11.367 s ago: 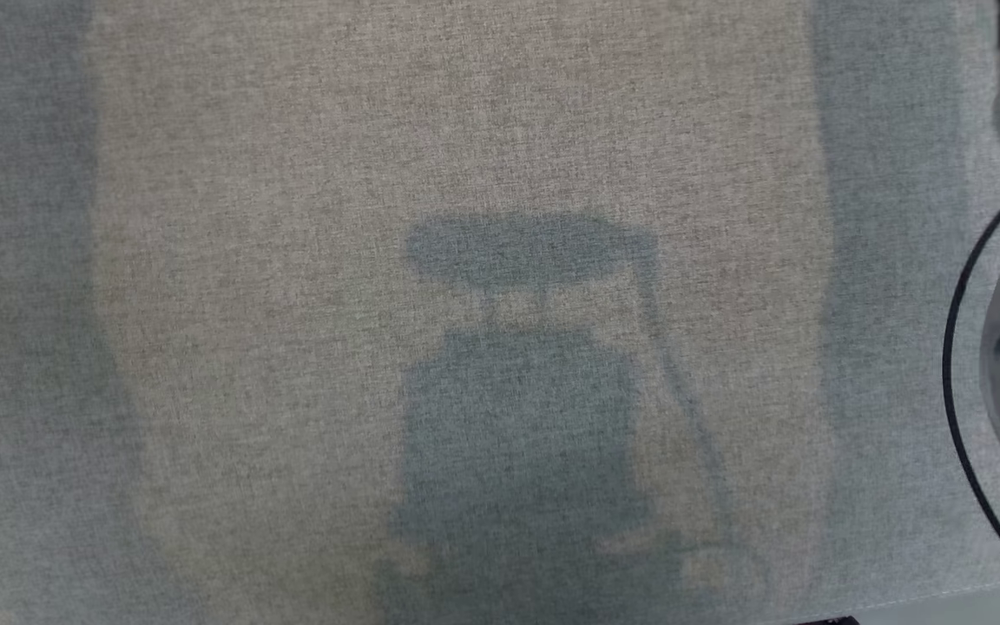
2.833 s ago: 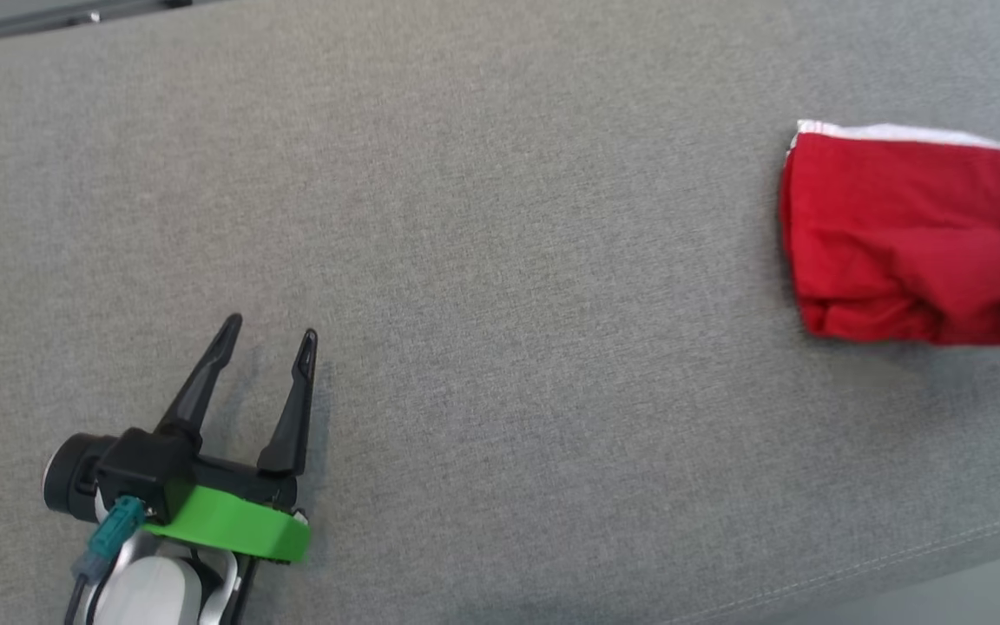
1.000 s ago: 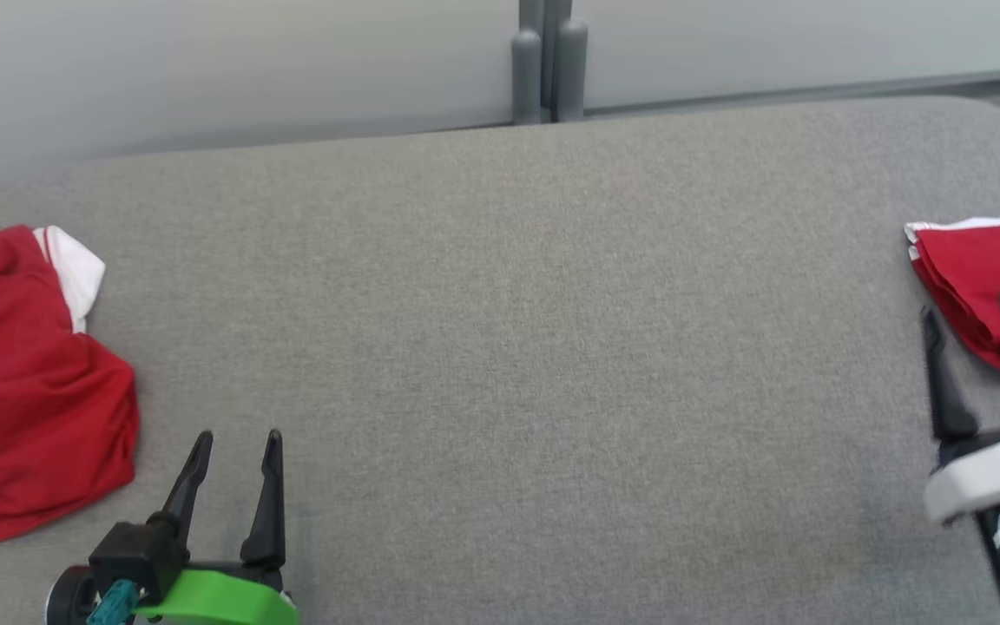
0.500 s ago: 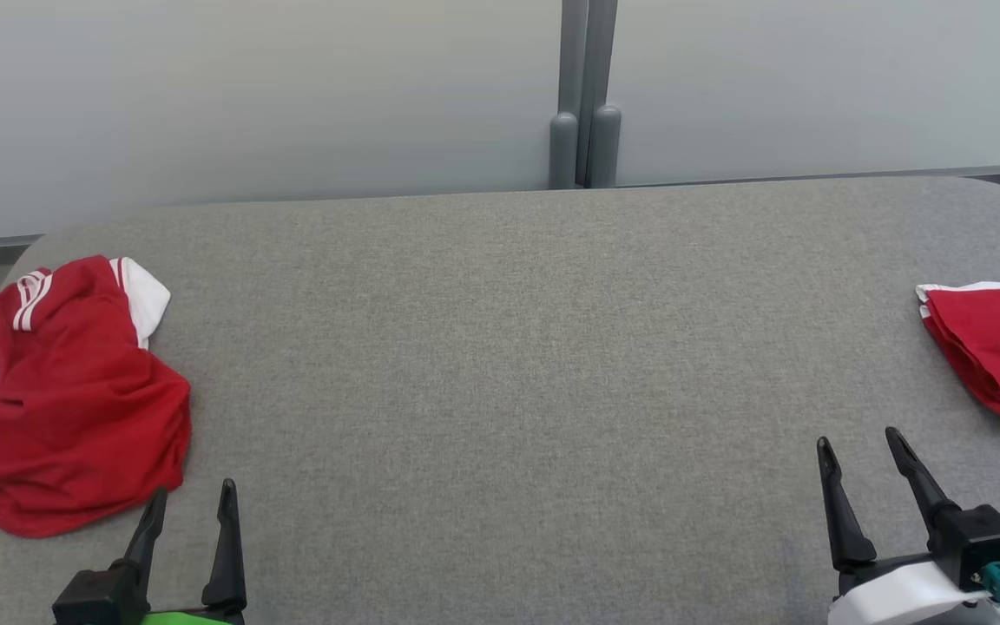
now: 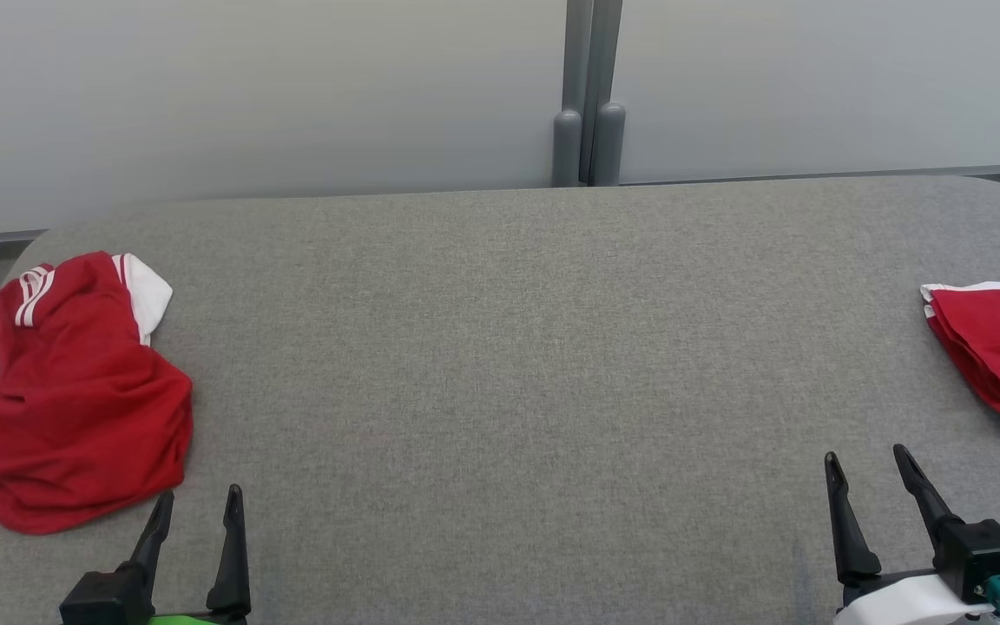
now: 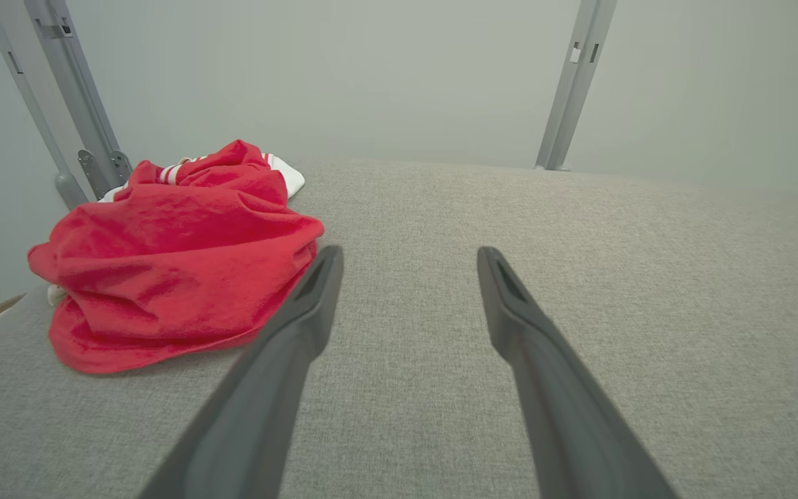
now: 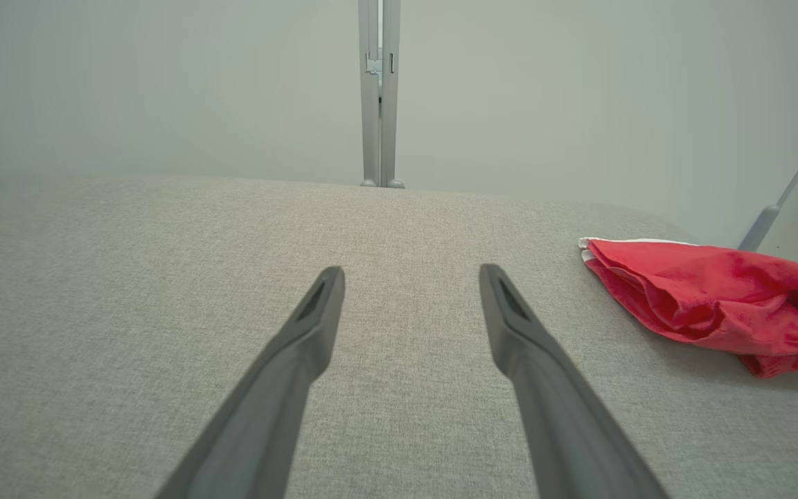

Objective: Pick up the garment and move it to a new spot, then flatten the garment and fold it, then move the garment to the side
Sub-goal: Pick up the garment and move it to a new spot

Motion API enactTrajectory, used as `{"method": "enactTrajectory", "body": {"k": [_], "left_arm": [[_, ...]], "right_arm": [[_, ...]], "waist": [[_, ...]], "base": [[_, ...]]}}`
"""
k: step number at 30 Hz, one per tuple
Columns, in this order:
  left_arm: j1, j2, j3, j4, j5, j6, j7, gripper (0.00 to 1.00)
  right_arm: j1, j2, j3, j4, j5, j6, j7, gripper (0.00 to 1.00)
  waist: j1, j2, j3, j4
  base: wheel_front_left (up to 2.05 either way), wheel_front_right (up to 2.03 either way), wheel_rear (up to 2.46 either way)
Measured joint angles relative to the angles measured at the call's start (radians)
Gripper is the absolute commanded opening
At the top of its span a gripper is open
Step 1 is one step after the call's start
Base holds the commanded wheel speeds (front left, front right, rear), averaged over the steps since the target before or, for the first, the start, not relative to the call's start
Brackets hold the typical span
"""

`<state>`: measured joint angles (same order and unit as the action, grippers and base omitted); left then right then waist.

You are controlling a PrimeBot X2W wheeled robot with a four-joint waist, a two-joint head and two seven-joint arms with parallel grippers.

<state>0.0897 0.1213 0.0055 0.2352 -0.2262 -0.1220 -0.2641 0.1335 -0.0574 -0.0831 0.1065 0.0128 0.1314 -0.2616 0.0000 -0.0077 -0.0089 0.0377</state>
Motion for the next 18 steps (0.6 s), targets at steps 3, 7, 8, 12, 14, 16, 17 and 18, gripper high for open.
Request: {"method": "enactTrajectory", "body": {"k": [3, 7, 8, 12, 14, 16, 17, 18], "left_arm": [[-0.001, -0.002, -0.001, 0.003, 0.002, -0.001, 0.0, 1.0], [-0.001, -0.003, -0.002, 0.004, 0.005, -0.002, 0.0, 1.0], [-0.001, -0.003, -0.002, 0.004, 0.007, -0.004, 0.0, 1.0], [-0.002, -0.008, -0.003, 0.001, 0.008, -0.006, 0.0, 1.0], [-0.003, -0.012, -0.008, -0.002, 0.012, -0.006, 0.0, 1.0], [-0.003, -0.014, -0.011, -0.003, 0.016, -0.007, 0.0, 1.0], [-0.002, -0.015, -0.011, -0.005, 0.017, -0.007, 0.0, 1.0], [-0.001, -0.016, -0.011, -0.008, 0.018, -0.007, 0.0, 1.0]], "right_arm": [[-0.002, 0.002, -0.007, 0.0, 0.0, 0.0, 0.0, 1.0], [-0.003, 0.004, -0.007, -0.001, 0.0, 0.0, 0.0, 1.0], [-0.003, 0.004, -0.006, -0.001, 0.0, 0.0, 0.0, 1.0], [-0.001, 0.005, 0.01, 0.0, -0.006, 0.0, 0.0, 1.0], [0.004, 0.006, 0.017, -0.001, -0.006, 0.0, 0.0, 1.0], [0.007, 0.006, 0.021, -0.002, -0.006, 0.0, 0.0, 1.0], [0.006, 0.006, 0.026, -0.002, -0.005, 0.0, 0.0, 1.0], [0.005, 0.006, 0.032, -0.002, -0.004, 0.0, 0.0, 1.0]], "waist": [[0.0, 0.0, 0.003, 0.001], [0.0, 0.0, 0.007, 0.003], [0.0, 0.0, 0.007, 0.005], [0.0, 0.0, 0.005, 0.024], [0.0, 0.0, 0.004, 0.042], [0.0, 0.0, 0.003, 0.068], [0.0, 0.0, 0.002, 0.083], [0.0, 0.0, 0.001, 0.1]], "base": [[0.0, 0.0, 0.0], [0.0, 0.0, 0.0], [0.0, 0.0, 0.0], [0.0, 0.0, 0.0], [0.0, 0.0, 0.0], [0.0, 0.0, 0.0], [0.0, 0.0, 0.0], [0.0, 0.0, 0.0]]}}
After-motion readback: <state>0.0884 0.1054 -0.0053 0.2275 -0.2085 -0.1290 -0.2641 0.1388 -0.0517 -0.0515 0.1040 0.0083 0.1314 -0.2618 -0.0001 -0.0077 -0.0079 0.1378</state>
